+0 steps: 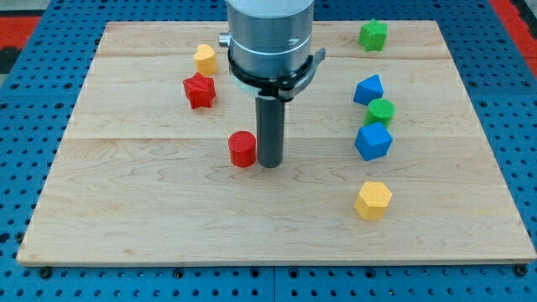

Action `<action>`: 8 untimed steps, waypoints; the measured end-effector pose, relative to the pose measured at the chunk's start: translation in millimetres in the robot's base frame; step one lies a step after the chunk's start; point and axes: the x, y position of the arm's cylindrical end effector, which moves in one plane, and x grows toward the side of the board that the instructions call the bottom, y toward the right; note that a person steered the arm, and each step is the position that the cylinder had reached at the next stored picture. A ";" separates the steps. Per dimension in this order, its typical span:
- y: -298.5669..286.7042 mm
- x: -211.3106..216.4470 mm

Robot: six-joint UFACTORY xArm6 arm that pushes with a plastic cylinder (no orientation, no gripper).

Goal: Push the hexagon on the left

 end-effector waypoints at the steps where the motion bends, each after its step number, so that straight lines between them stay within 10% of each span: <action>1: -65.0 -31.9; 8: 177.0 65.8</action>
